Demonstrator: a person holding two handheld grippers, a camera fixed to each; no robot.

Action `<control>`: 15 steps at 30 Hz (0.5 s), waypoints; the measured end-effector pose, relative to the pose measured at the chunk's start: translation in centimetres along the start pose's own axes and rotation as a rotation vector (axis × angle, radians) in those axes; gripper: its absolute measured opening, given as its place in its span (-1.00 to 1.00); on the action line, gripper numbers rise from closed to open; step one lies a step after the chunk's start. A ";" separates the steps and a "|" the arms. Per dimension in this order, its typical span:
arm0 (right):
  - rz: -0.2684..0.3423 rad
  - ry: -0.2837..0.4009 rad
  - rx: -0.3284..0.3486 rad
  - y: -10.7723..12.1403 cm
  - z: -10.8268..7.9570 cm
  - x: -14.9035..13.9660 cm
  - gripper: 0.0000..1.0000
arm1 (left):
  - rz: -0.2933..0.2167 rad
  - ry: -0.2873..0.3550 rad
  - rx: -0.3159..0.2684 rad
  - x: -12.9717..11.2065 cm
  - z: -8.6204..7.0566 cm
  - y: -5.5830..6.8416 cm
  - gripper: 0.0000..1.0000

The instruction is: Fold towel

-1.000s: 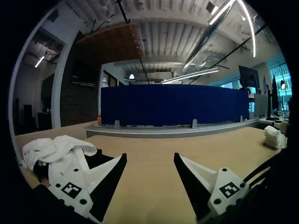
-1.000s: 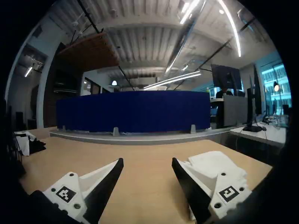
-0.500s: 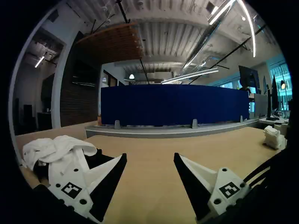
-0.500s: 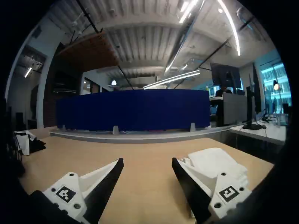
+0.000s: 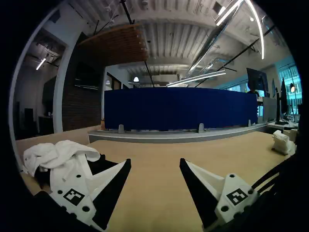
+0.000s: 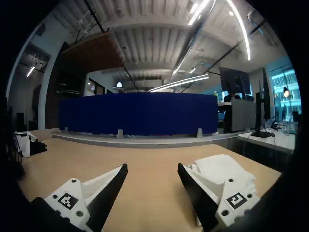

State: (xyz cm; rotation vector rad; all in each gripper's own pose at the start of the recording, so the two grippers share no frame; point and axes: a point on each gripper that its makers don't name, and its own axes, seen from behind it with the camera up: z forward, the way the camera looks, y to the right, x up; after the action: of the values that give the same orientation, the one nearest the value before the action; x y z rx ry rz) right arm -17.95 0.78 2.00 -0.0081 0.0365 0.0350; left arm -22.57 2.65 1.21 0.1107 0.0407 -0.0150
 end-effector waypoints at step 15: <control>0.000 -0.001 0.000 0.0 -0.1 0.0 1.00 | 0.000 0.000 0.000 0.0 0.0 0.0 0.87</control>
State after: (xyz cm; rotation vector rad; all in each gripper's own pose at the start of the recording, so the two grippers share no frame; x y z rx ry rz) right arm -17.94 0.82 1.93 -0.0085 0.0354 0.0351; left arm -22.60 2.63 1.20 0.1105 0.0407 -0.0151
